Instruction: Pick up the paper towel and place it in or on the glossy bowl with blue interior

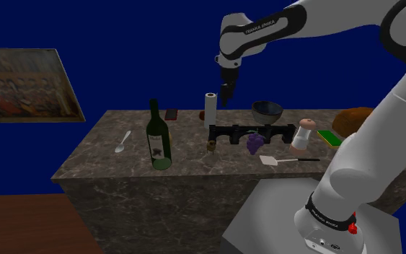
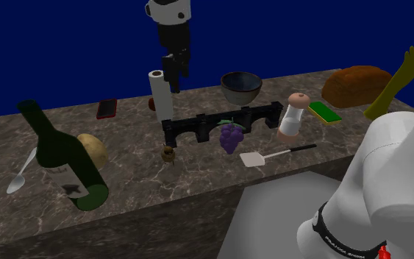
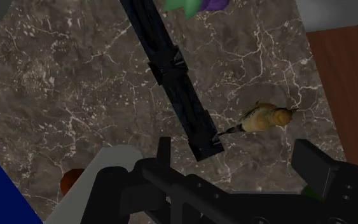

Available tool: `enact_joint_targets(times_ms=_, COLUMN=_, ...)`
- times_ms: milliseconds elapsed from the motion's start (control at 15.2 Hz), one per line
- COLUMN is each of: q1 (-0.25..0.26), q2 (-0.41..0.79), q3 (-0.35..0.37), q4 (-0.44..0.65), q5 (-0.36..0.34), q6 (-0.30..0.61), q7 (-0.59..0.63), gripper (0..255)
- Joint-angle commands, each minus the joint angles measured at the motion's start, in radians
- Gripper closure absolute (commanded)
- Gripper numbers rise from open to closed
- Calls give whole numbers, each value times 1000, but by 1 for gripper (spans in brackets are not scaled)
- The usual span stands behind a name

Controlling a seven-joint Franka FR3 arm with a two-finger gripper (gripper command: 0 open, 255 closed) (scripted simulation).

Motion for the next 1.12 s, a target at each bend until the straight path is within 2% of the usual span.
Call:
enact_joint_targets(times_ms=0, q1=-5, q2=68, q3=-11, q4=56, q5=7, q6=28, q7=-30, gripper=0)
enact_joint_targets(times_ms=462, q1=-34, q2=314, q3=-33, q4=312, q5=50, q6=64, q7=-129, gripper=0)
enact_joint_targets(times_ms=858, q1=-73, q2=539, q3=-33, q4=598, q5=94, q6=41, q7=-200, gripper=0)
enact_joint_targets(times_ms=1056, q1=-74, q2=551, q3=-32, q4=576, q5=96, q6=75, q7=-201, gripper=0)
